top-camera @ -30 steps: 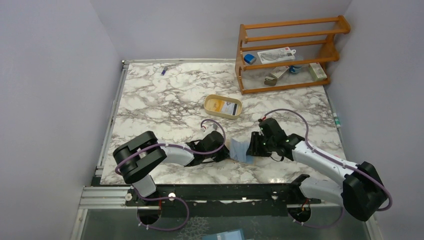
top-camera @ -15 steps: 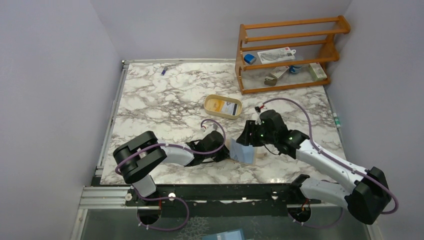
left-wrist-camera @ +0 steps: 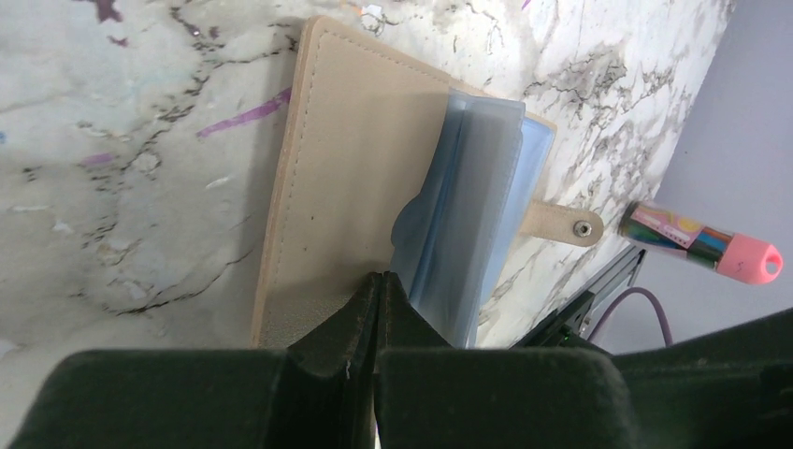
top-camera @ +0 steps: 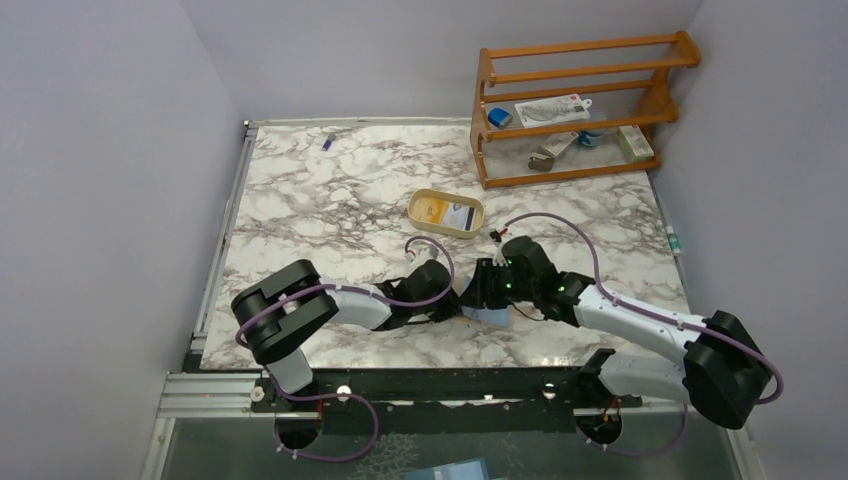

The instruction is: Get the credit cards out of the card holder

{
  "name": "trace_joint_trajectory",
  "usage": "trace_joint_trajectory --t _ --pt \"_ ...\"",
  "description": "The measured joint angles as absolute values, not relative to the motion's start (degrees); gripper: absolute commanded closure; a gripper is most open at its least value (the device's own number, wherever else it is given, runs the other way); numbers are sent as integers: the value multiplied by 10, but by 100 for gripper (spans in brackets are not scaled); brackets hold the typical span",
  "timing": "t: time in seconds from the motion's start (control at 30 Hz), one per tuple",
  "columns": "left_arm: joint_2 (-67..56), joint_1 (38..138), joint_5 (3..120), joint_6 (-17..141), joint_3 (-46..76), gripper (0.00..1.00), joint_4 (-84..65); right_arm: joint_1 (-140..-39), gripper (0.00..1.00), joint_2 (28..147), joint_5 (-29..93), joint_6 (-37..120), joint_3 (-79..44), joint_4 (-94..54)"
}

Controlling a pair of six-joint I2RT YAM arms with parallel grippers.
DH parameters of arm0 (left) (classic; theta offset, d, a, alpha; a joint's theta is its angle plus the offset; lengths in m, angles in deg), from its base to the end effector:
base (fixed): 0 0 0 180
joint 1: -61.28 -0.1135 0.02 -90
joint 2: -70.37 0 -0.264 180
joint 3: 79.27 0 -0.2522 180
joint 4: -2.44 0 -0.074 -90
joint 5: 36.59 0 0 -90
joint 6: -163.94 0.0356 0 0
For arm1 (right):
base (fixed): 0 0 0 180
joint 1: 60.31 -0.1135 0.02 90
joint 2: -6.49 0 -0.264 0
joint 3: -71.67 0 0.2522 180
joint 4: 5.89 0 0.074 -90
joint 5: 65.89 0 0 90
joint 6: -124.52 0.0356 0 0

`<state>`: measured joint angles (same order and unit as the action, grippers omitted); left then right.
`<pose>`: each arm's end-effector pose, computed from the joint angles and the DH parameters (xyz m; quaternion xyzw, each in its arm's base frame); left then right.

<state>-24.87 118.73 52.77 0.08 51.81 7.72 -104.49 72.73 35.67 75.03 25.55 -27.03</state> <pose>0.1623 -0.2535 0.1220 -0.1322 0.9004 -0.3754 0.1754 0.1616 0.1670 0.1966 -0.0706 0.9045 0.3443 0.2416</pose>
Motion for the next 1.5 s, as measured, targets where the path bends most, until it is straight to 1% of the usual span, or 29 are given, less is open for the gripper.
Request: trace_joint_trajectory --t 0.07,0.17,0.23,0.4,0.5,0.53,0.6,0.8,0.97,1.23,1.37,1.43,1.5 --pt "-255 1187 529 1 513 100 80 -1045 68 732 369 758 263 -248" --pt "-259 1186 534 3 511 100 81 -1042 71 737 382 775 280 -207" --pt "-259 1184 537 3 511 100 81 -1040 77 737 386 783 290 -186" --pt "-259 1183 539 3 512 100 81 -1039 83 736 388 801 305 -149" --pt "-259 1183 539 2 512 100 83 -1039 85 734 387 814 317 -126" --pt "-259 1183 539 2 513 100 83 -1038 88 732 387 818 324 -116" --pt "-259 1183 539 2 513 100 84 -1038 89 727 385 825 337 -99" --pt "-257 1184 538 6 515 100 88 -1041 99 704 354 847 394 -90" --pt "-257 1184 538 6 517 100 92 -1043 99 686 339 857 426 -105" --pt "-257 1184 538 5 519 100 95 -1043 99 660 307 868 433 -144" --pt "-257 1184 538 5 521 100 98 -1043 99 638 273 877 431 -192" --pt "-257 1184 538 5 522 100 99 -1043 98 625 248 882 427 -233" --pt "-257 1184 538 5 522 100 100 -1043 92 610 222 887 421 -271"
